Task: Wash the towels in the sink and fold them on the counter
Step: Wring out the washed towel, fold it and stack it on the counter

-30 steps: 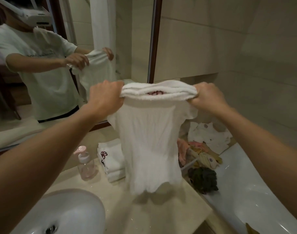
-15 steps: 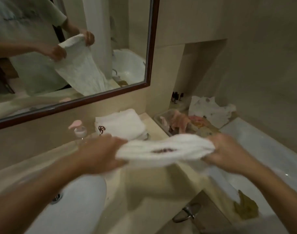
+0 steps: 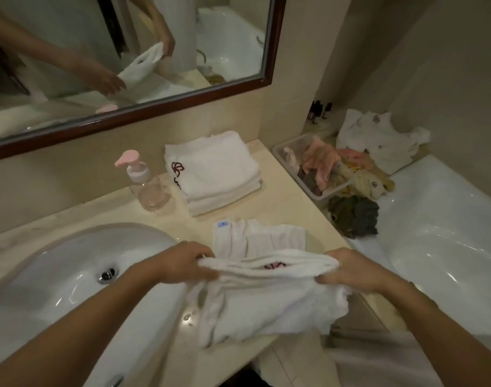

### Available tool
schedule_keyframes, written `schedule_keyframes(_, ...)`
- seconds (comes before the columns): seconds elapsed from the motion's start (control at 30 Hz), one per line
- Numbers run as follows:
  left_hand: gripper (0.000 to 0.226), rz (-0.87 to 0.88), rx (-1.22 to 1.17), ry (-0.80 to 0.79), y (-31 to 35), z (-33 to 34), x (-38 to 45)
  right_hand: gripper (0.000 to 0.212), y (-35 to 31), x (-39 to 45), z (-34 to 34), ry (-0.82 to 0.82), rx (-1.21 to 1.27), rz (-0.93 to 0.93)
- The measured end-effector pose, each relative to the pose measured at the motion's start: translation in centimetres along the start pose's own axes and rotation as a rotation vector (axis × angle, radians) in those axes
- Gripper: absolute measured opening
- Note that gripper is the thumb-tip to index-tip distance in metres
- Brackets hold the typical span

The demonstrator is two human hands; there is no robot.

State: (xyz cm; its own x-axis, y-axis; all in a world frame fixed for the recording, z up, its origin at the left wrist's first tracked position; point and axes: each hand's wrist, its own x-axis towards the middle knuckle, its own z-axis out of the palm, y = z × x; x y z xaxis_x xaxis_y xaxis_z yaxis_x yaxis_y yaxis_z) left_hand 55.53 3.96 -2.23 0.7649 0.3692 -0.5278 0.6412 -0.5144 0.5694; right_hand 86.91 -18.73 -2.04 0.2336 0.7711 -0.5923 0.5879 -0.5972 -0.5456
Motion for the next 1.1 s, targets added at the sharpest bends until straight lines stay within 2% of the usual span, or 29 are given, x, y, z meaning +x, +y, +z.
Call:
schedule_keyframes(0.07,0.026,-0.007,-0.036,0.118,-0.3,-0.4,1.2,0.038,-0.7,1.1,-0.7,-0.009,0.009,0.027)
schedule_keyframes(0.13,0.014,0.007,-0.293,0.195,-0.1,-0.5,2.3,0.052,-1.1,2.5,-1.0,-0.047,-0.094,0.093)
schedule_keyframes(0.2,0.011,-0.019,-0.524,0.226,0.1,-0.3,3.3,0.061,-1.0,4.0,-0.8,-0.036,-0.245,0.165)
schedule_keyframes(0.27,0.011,-0.1,-0.567,0.305,-0.4,0.1,4.6,0.063,-0.5,5.1,-0.2,0.013,-0.3,0.185)
schedule_keyframes(0.4,0.004,-0.352,-0.716,0.442,-1.3,1.3,6.9,0.053,0.7,6.2,0.7,0.041,-0.282,0.182)
schedule_keyframes(0.47,0.007,-0.398,-0.654,0.484,-1.6,1.9,7.7,0.055,1.1,6.2,0.9,0.058,-0.274,0.175)
schedule_keyframes(0.57,0.013,-0.294,-0.312,0.551,-2.1,2.3,8.3,0.057,1.4,5.9,0.9,0.075,-0.258,0.168)
schedule_keyframes(0.6,0.013,-0.283,-0.298,0.569,-2.2,2.4,8.5,0.057,1.5,5.8,0.9,0.079,-0.257,0.162)
schedule_keyframes(0.63,0.011,-0.298,-0.366,0.575,-2.5,2.5,8.5,0.057,1.5,5.6,1.0,0.08,-0.257,0.156)
schedule_keyframes(0.7,0.016,-0.398,-0.733,0.512,-2.7,2.1,8.7,0.059,1.6,5.4,1.3,0.08,-0.238,0.137)
schedule_keyframes(0.77,0.045,-0.525,-1.089,0.403,-2.9,1.4,8.9,0.08,1.4,5.0,1.4,0.081,-0.209,0.125)
schedule_keyframes(0.8,0.054,-0.571,-1.166,0.403,-3.1,0.9,9.0,0.095,1.3,5.0,1.4,0.096,-0.195,0.113)
schedule_keyframes(0.83,0.059,-0.619,-1.19,0.444,-3.5,0.7,9.0,0.106,1.5,5.0,1.5,0.106,-0.186,0.104)
schedule_keyframes(0.9,0.061,-0.696,-1.072,0.489,-4.4,1.0,8.9,0.11,1.8,4.9,1.8,0.111,-0.172,0.095)
schedule_keyframes(1.0,0.054,-0.699,-1.004,0.364,-4.3,1.6,8.8,0.109,1.8,4.6,2.0,0.122,-0.15,0.091)
schedule_keyframes(1.1,0.053,-0.689,-1.0,0.354,-3.4,1.2,9.4,0.107,2.0,4.3,2.3,0.116,-0.117,0.1)
